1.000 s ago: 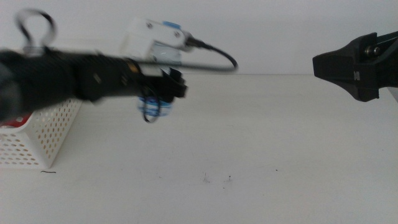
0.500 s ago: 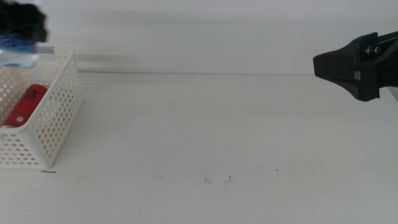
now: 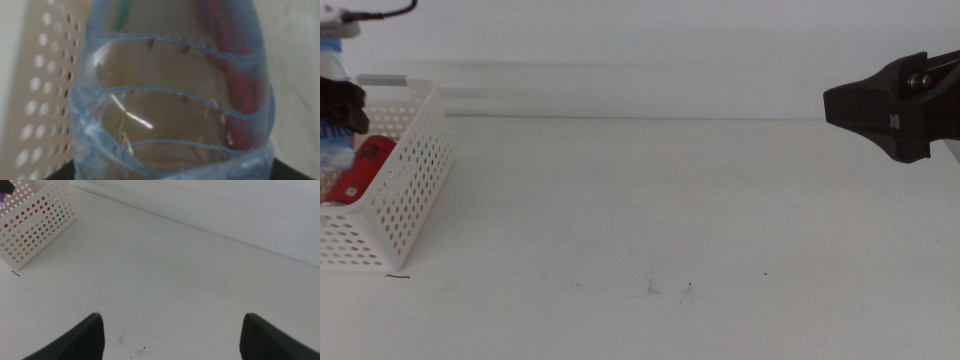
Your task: Use arms to grab the bottles and put them into the dustbin to the left of the table.
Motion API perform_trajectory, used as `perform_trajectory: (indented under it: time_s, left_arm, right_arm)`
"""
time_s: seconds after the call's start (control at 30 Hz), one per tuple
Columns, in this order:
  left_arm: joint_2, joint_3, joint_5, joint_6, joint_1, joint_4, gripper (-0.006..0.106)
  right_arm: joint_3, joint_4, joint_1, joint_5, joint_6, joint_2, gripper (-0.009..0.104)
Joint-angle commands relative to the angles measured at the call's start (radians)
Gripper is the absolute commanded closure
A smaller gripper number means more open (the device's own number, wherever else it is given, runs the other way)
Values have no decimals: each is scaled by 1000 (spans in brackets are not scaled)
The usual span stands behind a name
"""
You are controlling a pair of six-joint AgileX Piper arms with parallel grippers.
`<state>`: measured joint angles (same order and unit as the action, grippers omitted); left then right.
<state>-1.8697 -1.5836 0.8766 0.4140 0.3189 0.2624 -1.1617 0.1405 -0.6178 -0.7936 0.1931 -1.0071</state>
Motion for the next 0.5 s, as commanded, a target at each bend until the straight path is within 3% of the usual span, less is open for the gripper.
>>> perform_trajectory:
  time_s: [0.0, 0.2, 0.47]
  left_arm:
    - [-24, -15, -57, 1, 3, 27, 100]
    - [-109, -15, -62, 6, 3, 35, 81]
    - [-118, -15, -53, 9, -1, 14, 9]
  right_arm:
    - [-9, 7, -4, 7, -3, 4, 5]
    - [-9, 7, -4, 7, -3, 4, 5]
    - [-9, 7, -4, 7, -3, 4, 5]
